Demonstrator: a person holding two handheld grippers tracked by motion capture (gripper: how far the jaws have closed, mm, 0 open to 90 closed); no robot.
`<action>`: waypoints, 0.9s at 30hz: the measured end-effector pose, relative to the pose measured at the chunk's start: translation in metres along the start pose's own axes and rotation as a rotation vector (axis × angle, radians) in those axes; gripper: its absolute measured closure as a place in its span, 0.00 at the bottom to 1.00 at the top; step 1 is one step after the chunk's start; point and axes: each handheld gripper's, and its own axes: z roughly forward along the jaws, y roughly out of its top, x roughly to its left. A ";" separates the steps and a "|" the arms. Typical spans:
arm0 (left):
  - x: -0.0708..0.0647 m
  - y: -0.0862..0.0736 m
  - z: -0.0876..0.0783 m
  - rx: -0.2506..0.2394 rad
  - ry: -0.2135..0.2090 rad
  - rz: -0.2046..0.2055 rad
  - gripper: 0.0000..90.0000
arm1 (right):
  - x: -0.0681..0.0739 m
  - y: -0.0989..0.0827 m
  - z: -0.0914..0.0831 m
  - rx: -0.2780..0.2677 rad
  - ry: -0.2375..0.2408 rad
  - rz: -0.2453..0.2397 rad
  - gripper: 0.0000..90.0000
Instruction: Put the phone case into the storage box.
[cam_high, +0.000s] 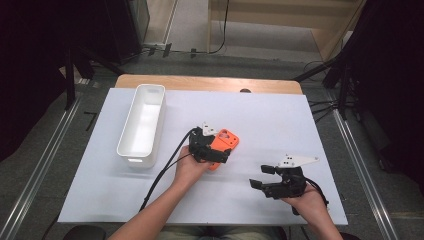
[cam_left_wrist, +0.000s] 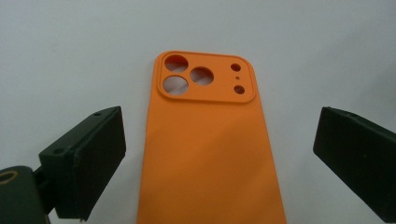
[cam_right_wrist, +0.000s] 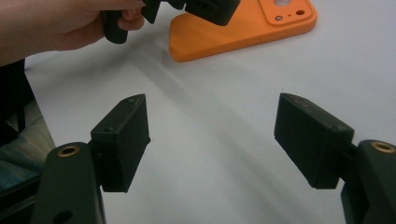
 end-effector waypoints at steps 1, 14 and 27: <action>0.000 -0.001 0.001 0.003 0.002 0.003 0.02 | 0.000 0.000 0.000 0.001 -0.002 -0.001 0.28; -0.003 -0.010 0.011 0.039 0.016 0.027 0.02 | 0.000 0.000 0.000 0.000 -0.001 0.000 0.28; -0.007 -0.013 0.015 0.062 0.052 0.040 0.02 | 0.000 0.000 0.000 0.002 -0.003 -0.003 0.28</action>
